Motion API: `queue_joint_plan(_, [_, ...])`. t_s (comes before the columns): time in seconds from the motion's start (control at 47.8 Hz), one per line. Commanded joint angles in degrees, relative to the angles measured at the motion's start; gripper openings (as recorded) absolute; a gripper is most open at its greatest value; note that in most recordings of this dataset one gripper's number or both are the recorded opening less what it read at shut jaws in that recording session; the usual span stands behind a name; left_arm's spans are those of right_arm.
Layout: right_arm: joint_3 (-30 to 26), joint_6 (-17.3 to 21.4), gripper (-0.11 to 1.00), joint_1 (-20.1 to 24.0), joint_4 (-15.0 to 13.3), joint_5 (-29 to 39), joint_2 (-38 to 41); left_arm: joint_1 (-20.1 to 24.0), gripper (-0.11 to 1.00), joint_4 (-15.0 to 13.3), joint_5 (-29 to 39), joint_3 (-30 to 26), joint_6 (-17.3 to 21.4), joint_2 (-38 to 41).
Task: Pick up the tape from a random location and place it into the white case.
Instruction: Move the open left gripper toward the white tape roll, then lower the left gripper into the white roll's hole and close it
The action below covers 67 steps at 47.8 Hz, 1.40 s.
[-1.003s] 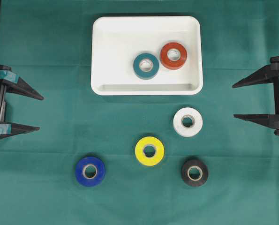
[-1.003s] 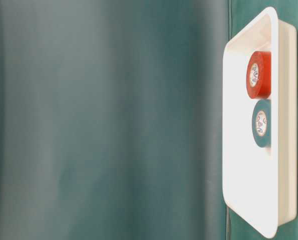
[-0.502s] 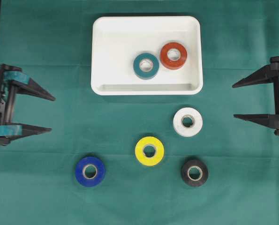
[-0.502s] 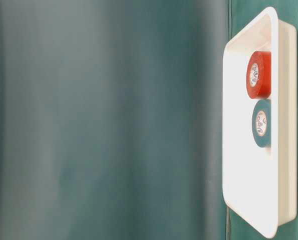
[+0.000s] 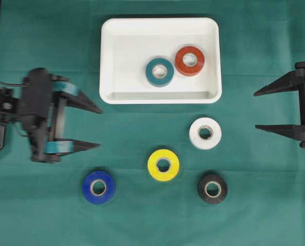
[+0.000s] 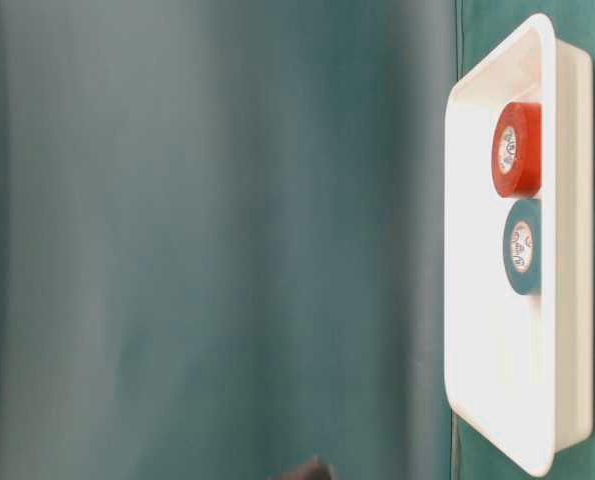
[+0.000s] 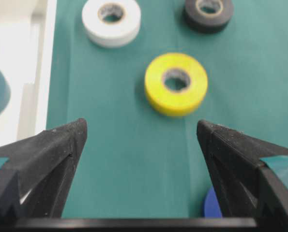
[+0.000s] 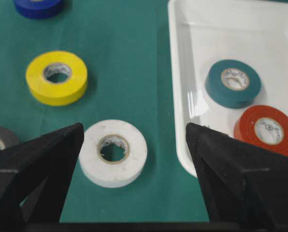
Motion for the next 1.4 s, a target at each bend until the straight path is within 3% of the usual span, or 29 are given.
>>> queue_joint_plan(0.0, [-1.05, -0.09, 0.85, -0.09, -0.09, -0.35, 0.26, -0.18, 0.97, 0.18, -0.44, -5.1, 0.18, 4.13])
queue_joint_plan(0.481, [-1.05, -0.09, 0.85, -0.09, -0.18, -0.26, 0.44, -0.18, 0.97, 0.35, 0.09, -24.7, 0.26, 21.01])
queue_joint_plan(0.836, [-1.05, -0.18, 0.85, -0.09, -0.26, -0.18, 0.44, 1.49, 0.97, 0.35, 0.18, -34.19, 0.35, 29.71])
queue_joint_plan(1.129, [-1.05, -0.18, 0.85, -0.09, -0.26, -0.09, 0.44, 2.72, 0.97, 0.44, 0.26, -39.46, 0.35, 34.28])
queue_joint_plan(1.38, [-1.05, -0.18, 0.85, -0.35, -0.35, -0.09, 0.44, 2.72, 0.97, 0.44, 2.11, -40.69, 0.18, 35.07])
